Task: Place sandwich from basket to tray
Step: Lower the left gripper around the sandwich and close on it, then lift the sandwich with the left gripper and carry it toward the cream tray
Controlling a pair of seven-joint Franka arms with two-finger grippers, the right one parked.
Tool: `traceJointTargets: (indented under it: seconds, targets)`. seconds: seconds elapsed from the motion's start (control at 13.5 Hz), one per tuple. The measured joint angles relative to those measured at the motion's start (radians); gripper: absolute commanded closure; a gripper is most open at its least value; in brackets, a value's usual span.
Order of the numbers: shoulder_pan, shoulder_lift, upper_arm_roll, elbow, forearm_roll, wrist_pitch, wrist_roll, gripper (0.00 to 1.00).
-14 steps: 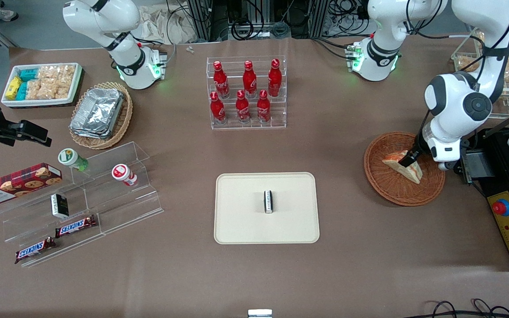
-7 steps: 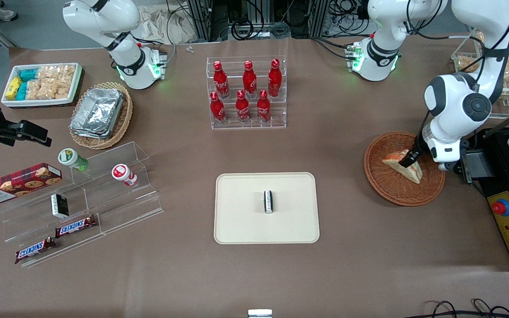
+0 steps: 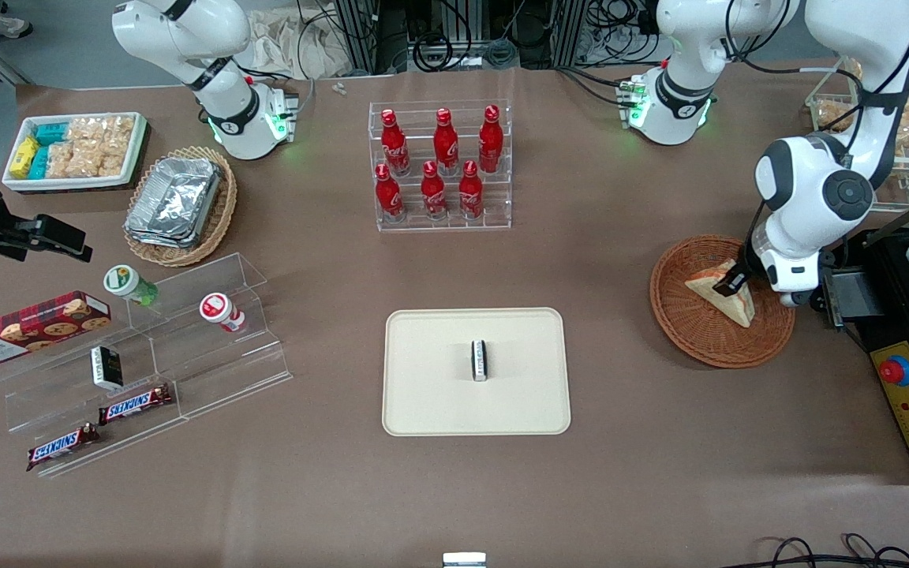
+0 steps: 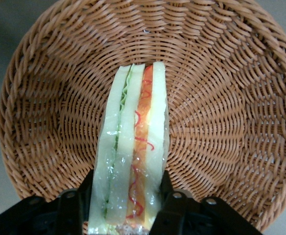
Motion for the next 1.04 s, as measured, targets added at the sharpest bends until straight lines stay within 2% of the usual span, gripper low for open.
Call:
traceJointTargets:
  seconds: [0.3, 0.37, 0.52, 0.74, 1.04]
  targets:
    - [-0.003, -0.015, -0.006, 0.014, 0.003, -0.001, 0.009, 1.00]
    - [-0.005, -0.038, -0.011, 0.033, 0.004, -0.047, 0.032, 1.00]
    - [-0.006, -0.101, -0.041, 0.129, 0.004, -0.258, 0.123, 1.00]
    - [-0.012, -0.148, -0.150, 0.328, 0.004, -0.498, 0.281, 1.00]
    - [-0.020, -0.080, -0.331, 0.436, 0.004, -0.531, 0.345, 1.00]
